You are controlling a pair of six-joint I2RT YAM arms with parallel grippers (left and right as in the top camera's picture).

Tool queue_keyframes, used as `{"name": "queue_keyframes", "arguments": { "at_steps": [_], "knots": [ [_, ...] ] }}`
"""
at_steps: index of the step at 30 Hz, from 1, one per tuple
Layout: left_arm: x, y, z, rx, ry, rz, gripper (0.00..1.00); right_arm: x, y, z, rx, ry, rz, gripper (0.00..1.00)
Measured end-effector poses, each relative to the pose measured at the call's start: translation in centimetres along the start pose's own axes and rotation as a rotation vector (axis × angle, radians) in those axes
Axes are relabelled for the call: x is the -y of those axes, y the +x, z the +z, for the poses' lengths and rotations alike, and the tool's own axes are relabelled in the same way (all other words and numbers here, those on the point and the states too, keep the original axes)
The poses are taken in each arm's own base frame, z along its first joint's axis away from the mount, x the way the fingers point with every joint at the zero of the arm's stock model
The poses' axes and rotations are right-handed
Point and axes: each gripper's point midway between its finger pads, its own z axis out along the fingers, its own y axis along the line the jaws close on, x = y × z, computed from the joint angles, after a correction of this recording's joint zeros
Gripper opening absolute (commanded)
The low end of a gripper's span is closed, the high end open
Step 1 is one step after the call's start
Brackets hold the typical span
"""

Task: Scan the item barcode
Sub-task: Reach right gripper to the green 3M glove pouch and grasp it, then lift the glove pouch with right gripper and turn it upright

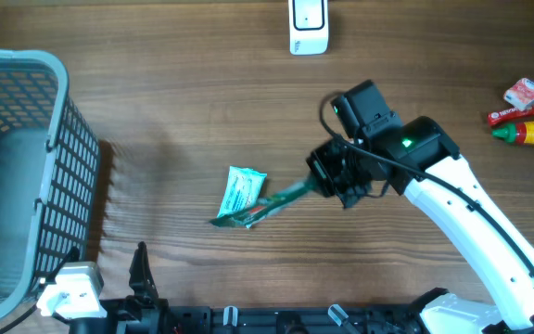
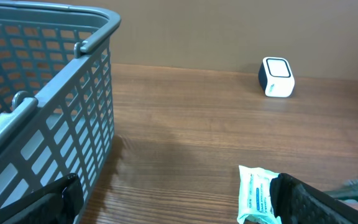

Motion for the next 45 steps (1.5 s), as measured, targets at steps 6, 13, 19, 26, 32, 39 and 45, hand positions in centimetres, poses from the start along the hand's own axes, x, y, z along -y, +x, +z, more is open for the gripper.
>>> {"name": "queue_keyframes", "arguments": {
  "at_steps": [6, 13, 19, 26, 32, 39, 45],
  "knots": [
    [0.0, 0.0, 0.0, 0.0, 0.0, 0.0, 1.0, 1.8, 0.6, -0.1, -0.027, 0.075, 0.311, 0.04],
    [0.0, 0.0, 0.0, 0.0, 0.0, 0.0, 1.0, 1.9, 2.2, -0.2, -0.123, 0.091, 0.233, 0.04],
    [0.0, 0.0, 0.0, 0.0, 0.0, 0.0, 1.0, 3.0, 4.3, -0.7, -0.225, 0.169, 0.417, 0.04],
    [0.0, 0.0, 0.0, 0.0, 0.0, 0.0, 1.0, -0.3, 1.8, -0.9, -0.33, 0.105, 0.608, 0.05],
    [0.0, 0.0, 0.0, 0.0, 0.0, 0.0, 1.0, -1.8, -0.6, 1.3, -0.494, 0.21, 0.808, 0.05],
    [0.0, 0.0, 0.0, 0.0, 0.0, 0.0, 1.0, -2.9, 0.1, 2.9, -0.675, 0.294, 0.855, 0.05],
    [0.0, 0.0, 0.0, 0.0, 0.0, 0.0, 1.0, -3.2, 0.1, 2.5, -0.704, 0.299, 0.895, 0.05]
  ]
}}
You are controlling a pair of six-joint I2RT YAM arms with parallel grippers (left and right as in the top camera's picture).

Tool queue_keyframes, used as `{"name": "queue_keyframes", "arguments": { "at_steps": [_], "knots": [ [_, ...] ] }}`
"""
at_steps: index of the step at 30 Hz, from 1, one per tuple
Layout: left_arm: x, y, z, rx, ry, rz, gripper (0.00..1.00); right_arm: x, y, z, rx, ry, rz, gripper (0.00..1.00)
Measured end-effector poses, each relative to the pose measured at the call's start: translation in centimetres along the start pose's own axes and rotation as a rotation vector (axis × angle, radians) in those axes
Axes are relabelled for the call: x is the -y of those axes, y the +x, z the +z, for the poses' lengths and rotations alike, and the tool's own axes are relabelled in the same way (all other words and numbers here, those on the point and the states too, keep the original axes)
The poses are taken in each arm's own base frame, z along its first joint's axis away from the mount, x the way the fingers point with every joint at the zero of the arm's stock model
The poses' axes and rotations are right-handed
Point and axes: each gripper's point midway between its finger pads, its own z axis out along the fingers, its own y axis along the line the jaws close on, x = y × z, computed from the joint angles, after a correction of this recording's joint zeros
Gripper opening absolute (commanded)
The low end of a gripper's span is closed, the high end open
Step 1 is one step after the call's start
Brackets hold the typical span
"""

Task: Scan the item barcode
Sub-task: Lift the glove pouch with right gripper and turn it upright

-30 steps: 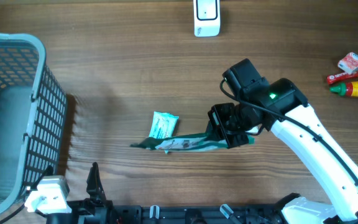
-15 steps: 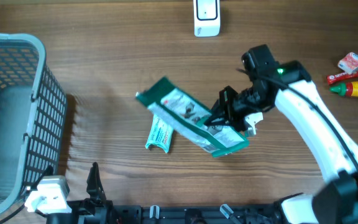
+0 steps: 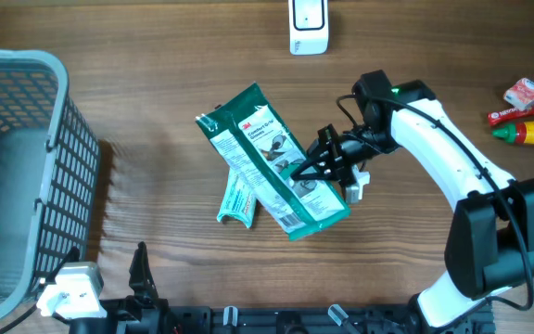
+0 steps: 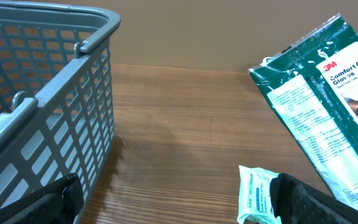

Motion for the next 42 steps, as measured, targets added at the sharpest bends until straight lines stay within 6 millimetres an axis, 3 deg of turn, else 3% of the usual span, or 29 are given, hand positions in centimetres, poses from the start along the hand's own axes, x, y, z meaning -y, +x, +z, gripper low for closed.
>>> {"name": "queue_keyframes", "arguments": {
  "at_steps": [9, 21, 28, 34, 36, 40, 42],
  "knots": [
    [0.0, 0.0, 0.0, 0.0, 0.0, 0.0, 1.0, -0.2, -0.5, -2.1, -0.036, -0.022, 0.117, 0.05],
    [0.0, 0.0, 0.0, 0.0, 0.0, 0.0, 1.0, 0.2, -1.1, -2.3, -0.011, -0.018, 0.163, 0.04],
    [0.0, 0.0, 0.0, 0.0, 0.0, 0.0, 1.0, 0.1, -1.7, -2.3, 0.024, -0.031, 0.09, 0.04],
    [0.0, 0.0, 0.0, 0.0, 0.0, 0.0, 1.0, 0.2, -1.1, -2.3, -0.011, -0.02, -0.002, 0.04],
    [0.0, 0.0, 0.0, 0.0, 0.0, 0.0, 1.0, -0.4, -0.7, -2.3, -0.022, -0.038, -0.128, 0.04],
    [0.0, 0.0, 0.0, 0.0, 0.0, 0.0, 1.0, -2.5, 0.0, -2.5, -0.002, -0.106, -0.789, 0.04],
    [0.0, 0.0, 0.0, 0.0, 0.0, 0.0, 1.0, -2.6, -0.2, -2.5, 0.023, -0.107, -0.991, 0.04]
  ]
}}
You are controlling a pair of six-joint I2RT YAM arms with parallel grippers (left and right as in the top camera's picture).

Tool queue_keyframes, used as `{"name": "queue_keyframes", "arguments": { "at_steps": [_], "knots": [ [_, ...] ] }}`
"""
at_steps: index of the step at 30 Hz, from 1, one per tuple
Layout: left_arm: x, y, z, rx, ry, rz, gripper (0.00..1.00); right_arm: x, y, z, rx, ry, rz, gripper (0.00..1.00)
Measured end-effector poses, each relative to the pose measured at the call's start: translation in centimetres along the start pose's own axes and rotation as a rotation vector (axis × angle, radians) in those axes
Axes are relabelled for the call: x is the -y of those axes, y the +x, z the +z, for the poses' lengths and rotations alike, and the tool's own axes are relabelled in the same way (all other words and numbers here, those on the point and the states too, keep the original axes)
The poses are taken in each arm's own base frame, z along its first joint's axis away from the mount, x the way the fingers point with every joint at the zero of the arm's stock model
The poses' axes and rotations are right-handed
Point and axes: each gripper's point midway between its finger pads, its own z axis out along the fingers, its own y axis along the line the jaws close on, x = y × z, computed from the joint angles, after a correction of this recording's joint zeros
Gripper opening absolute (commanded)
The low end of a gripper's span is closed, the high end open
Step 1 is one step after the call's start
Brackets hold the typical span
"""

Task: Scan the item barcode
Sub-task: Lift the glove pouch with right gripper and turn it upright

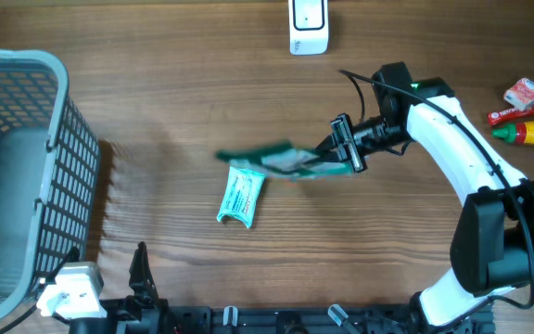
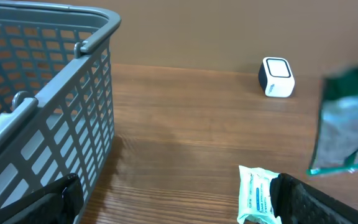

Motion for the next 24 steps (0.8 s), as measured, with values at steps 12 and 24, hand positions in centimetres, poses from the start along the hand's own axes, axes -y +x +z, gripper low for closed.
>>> {"name": "queue_keyframes", "arguments": {
  "at_steps": [12, 24],
  "knots": [
    [0.0, 0.0, 0.0, 0.0, 0.0, 0.0, 1.0, -2.7, 0.3, -2.2, 0.239, 0.013, -0.976, 0.04],
    [0.0, 0.0, 0.0, -0.001, 0.0, 0.0, 1.0, -12.2, -1.1, -4.6, 0.534, -0.145, -1.437, 0.05]
  ]
}}
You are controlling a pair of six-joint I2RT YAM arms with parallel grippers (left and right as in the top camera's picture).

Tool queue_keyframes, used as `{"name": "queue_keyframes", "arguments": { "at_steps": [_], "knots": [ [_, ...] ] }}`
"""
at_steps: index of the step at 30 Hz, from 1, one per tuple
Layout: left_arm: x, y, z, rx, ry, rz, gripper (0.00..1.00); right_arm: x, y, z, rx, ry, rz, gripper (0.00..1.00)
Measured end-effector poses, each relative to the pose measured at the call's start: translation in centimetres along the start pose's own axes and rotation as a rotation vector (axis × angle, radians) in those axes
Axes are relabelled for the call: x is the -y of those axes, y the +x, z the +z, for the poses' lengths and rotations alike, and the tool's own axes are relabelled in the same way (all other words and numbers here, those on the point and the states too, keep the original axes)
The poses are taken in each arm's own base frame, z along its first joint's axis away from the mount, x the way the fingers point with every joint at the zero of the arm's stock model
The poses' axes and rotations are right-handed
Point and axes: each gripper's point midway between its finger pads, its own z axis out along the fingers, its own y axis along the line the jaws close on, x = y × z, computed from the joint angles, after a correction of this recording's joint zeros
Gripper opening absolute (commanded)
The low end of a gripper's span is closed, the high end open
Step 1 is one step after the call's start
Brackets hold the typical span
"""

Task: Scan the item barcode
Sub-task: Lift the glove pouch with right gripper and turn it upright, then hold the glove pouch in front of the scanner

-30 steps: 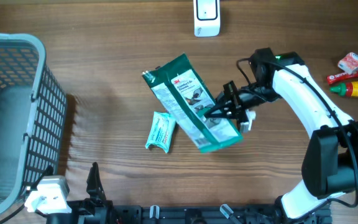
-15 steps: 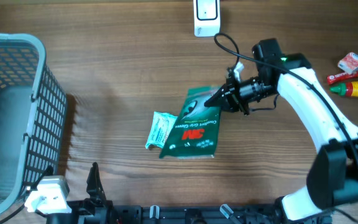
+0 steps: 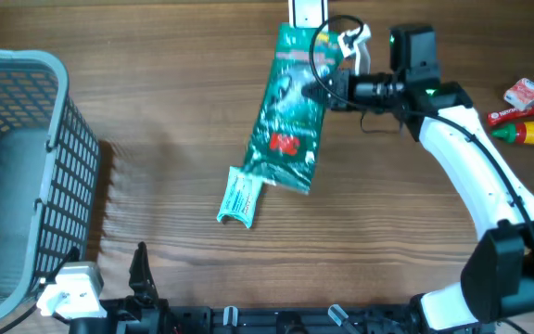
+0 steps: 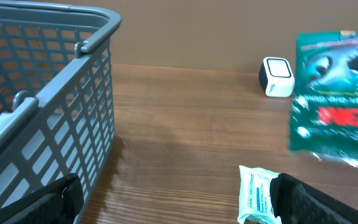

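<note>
A green glove package (image 3: 290,111) hangs in the air at the far middle of the table, its shiny face with a red logo turned up. My right gripper (image 3: 327,90) is shut on its right edge. The package's top end covers part of the white scanner (image 3: 304,9) at the far edge. From the left wrist, the package (image 4: 337,99) hangs just right of the scanner (image 4: 277,76). My left gripper (image 4: 179,214) stays low at the near left, open and holding nothing, its dark fingers (image 4: 321,202) at the frame's bottom corners.
A small white and teal packet (image 3: 241,197) lies on the table near the middle, also in the left wrist view (image 4: 258,196). A grey basket (image 3: 17,167) fills the left side. A red packet (image 3: 524,93) and a yellow bottle lie at the far right.
My right gripper has moved the green package from the middle of the table to the far edge by the scanner. The package was edge-on; now its shiny logo face is up.
At first my right gripper was at the package lying by the white packet. Then it held the package raised with the printed label face up. Later the package was edge-on above the packet, and now it is at the scanner. The left arm stayed still.
</note>
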Motion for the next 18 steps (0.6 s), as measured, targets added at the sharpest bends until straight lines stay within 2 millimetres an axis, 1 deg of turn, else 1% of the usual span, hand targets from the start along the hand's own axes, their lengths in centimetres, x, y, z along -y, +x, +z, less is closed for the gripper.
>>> {"name": "queue_keyframes", "arguments": {
  "at_steps": [1, 3, 4, 7, 8, 9, 10, 12, 14, 15, 18],
  "knots": [
    [0.0, 0.0, 0.0, 0.0, 0.0, 0.0, 1.0, 0.3, -0.5, 0.2, 0.017, 0.007, 0.0, 0.04],
    [0.0, 0.0, 0.0, 0.001, 0.0, 0.0, 1.0, 1.9, -1.7, 1.1, 0.062, 0.039, 0.036, 0.05],
    [0.0, 0.0, 0.0, 0.001, 0.0, 0.0, 1.0, 2.7, -2.0, 1.5, 0.072, 0.044, 0.052, 0.04],
    [0.0, 0.0, 0.0, 0.0, 0.0, 0.0, 1.0, 4.9, -4.4, 3.4, 0.156, 0.029, 0.06, 0.04],
    [0.0, 0.0, 0.0, 0.001, 0.0, -0.001, 1.0, 5.6, -5.1, 4.1, 0.185, 0.01, 0.069, 0.04],
    [0.0, 0.0, 0.0, 0.001, 0.0, 0.0, 1.0, 6.2, -6.5, 4.7, 0.24, -0.023, 0.067, 0.04],
    [0.0, 0.0, 0.0, 0.002, 0.0, 0.0, 1.0, 6.7, -7.1, 5.1, 0.263, -0.041, 0.079, 0.04],
    [0.0, 0.0, 0.0, 0.0, 0.0, 0.0, 1.0, 8.5, -7.8, 5.9, 0.307, -0.064, 0.151, 0.04],
    [0.0, 0.0, 0.0, 0.001, 0.0, 0.0, 1.0, 11.1, -8.3, 6.6, 0.352, -0.074, 0.228, 0.04],
    [0.0, 0.0, 0.0, 0.001, 0.0, 0.0, 1.0, 12.6, -8.0, 7.1, 0.358, -0.069, 0.275, 0.04],
    [0.0, 0.0, 0.0, 0.001, 0.0, 0.0, 1.0, 16.1, -7.7, 8.5, 0.367, -0.037, 0.375, 0.04]
  ]
}}
